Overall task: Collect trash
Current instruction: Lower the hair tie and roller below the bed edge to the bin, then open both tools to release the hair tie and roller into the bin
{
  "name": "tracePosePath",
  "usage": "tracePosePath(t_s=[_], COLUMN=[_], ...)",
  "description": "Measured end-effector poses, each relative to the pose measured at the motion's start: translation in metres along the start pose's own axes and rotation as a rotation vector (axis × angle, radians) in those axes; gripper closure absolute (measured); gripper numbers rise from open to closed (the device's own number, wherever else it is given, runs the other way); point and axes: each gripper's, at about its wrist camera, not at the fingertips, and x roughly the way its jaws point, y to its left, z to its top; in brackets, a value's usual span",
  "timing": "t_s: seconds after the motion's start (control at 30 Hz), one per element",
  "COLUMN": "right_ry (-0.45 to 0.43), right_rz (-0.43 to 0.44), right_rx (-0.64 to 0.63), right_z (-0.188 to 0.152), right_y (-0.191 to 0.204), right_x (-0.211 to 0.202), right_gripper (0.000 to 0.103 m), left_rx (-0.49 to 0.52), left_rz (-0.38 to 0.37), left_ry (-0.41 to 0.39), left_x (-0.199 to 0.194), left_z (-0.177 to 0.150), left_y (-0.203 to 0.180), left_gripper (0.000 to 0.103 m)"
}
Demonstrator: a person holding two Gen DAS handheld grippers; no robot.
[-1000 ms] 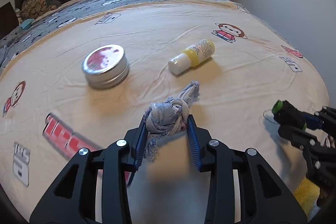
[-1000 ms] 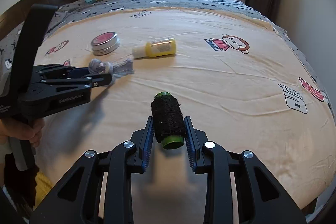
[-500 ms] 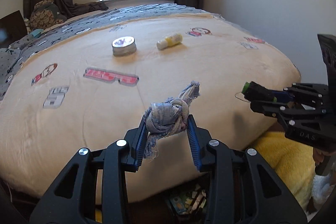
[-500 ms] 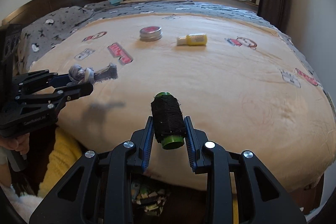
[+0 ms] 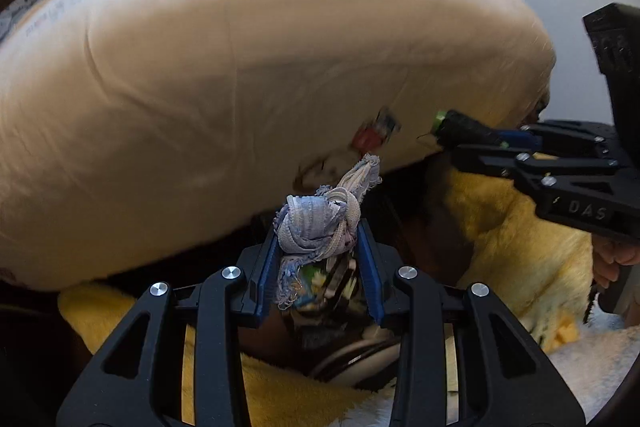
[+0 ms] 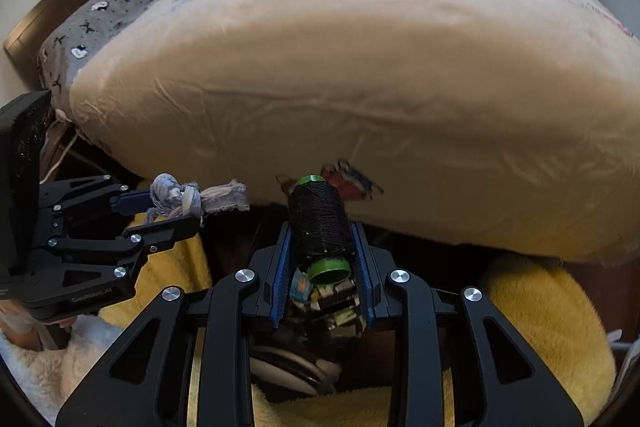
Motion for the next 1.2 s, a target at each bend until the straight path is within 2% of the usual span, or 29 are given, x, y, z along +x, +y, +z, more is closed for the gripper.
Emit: tracePosePath(t_s=[0.17,0.43,0.7,0.8,0.9,0.97,1.03,1.1,1.2], right_ry=[0.066,0.152,0.169,0.15,0.13,0.112,0.082,0.063,0.041], right_rz=[-0.025,-0.039,-0.001,-0.011,-0.023,-0.036,-0.037,-0.046,-0.074], right_rx=[0.017,0.039,0.089,0.103,0.113,0.121,0.13,0.136,0.13], right_z=[-0.008,-0.016,-0.013,-0.012,-0.011,-0.01,-0.009,-0.006,0.001], right_y=[0.0,0.003,-0.008,-0.011,-0.016,-0.018,-0.022,-0.022,-0.023], right_x=[0.026,0.062,0.073,0.069,0.064,0.058,0.051,0.045,0.035], right_gripper=[0.073,0.073,0.071,0.057,0.05,0.037,0.023,0.016,0.014], left_rx=[-0.026,-0.05,-0.076,-0.088,-0.088,-0.076,-0.065,-0.053,-0.047], left_rz=[-0.019,-0.022,-0.035,-0.029,-0.011,0.009,0.031,0.052,0.072], left_ry=[0.086,0.166,0.199,0.191,0.172,0.144,0.118,0.085,0.023], left_x=[0.03,0.064,0.074,0.07,0.063,0.053,0.043,0.031,0.008], left_z=[-0.01,-0.018,-0.018,-0.018,-0.014,-0.01,-0.007,0.0,0.011], left_y=[0.006,0.013,0.019,0.024,0.024,0.023,0.021,0.022,0.025], left_gripper=[0.068,0.068,0.061,0.055,0.044,0.032,0.025,0.021,0.014])
